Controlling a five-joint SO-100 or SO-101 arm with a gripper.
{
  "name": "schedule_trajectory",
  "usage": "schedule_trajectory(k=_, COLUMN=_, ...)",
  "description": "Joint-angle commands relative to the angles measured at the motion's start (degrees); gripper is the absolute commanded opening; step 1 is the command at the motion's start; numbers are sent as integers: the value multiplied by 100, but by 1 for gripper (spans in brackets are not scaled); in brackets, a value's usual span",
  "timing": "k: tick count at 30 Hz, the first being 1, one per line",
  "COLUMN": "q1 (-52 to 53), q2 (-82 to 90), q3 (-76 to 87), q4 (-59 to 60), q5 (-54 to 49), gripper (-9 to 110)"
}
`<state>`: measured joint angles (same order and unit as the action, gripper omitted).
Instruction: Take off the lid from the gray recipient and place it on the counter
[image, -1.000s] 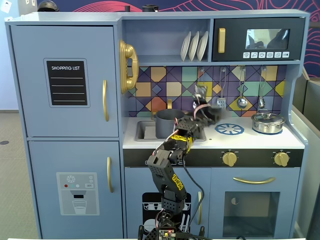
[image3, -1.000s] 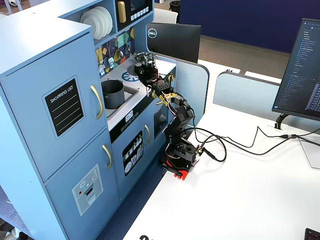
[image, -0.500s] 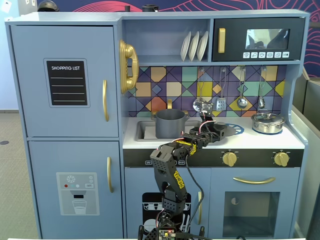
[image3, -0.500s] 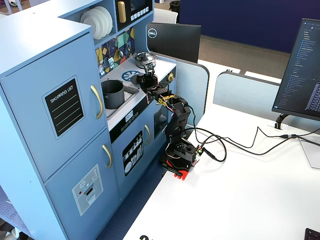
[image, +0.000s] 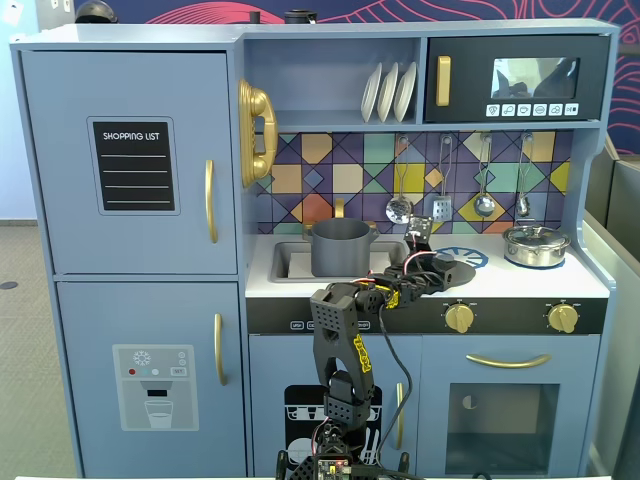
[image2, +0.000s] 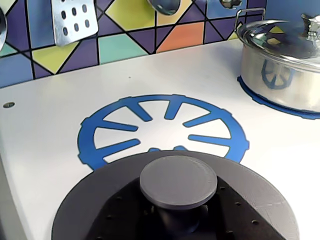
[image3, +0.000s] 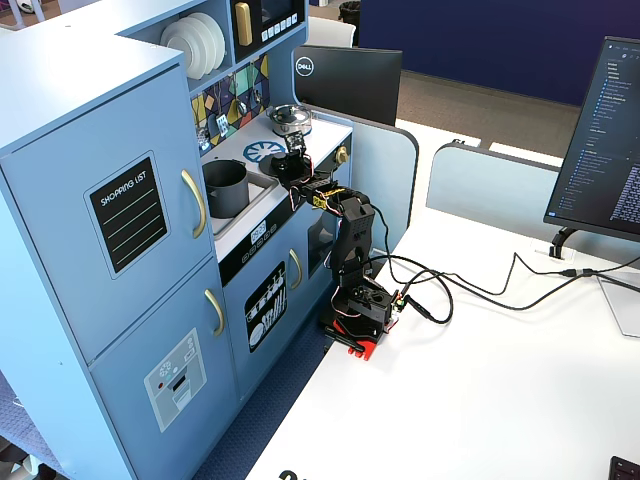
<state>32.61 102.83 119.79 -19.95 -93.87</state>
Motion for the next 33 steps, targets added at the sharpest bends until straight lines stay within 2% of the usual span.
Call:
schedule_trajectory(k=1, q1=255, q2=290, q3=-158, q4=-88, q5=97, gripper=32)
schedule_trajectory(k=7, q1=475, q2=1125, q3=-246, q4=519, q5=387, gripper=40)
schedule_trajectory(k=9, q1=404, q2=1608, q3=-413, q4=1063, q5=475, gripper=39)
schedule_trajectory(k=11, q1=290, q2=2153, q3=-589, q4=1758, q5=466, gripper=33)
schedule_trajectory(k=13, q1=70, q2=2874, q3=-729, q4=3067, q5=272, gripper=17)
schedule_trajectory(k=15, q1=-316, q2=3674, q3=-914, q4=4887, q5=18, gripper=0)
schedule_trajectory(k=17, q1=-782, q2=4491, q3=-853, q4=6275, q5=105, gripper=0)
schedule_trajectory(k=20, q1=-1547, q2=5651, q3=-237, q4=7638, q5=272, gripper=0)
schedule_trajectory(k=23, q1=-2171, q2=6539, q3=615, q4=8780, q5=-677, gripper=0)
schedule_trajectory(k=27, q1=-2663, q2=7163, q3=1714, q4=9325, q5=-158, gripper=0)
schedule_trajectory(k=33, q1=-2909, q2=7058, q3=3762, q4=8490, q5=492, gripper=0)
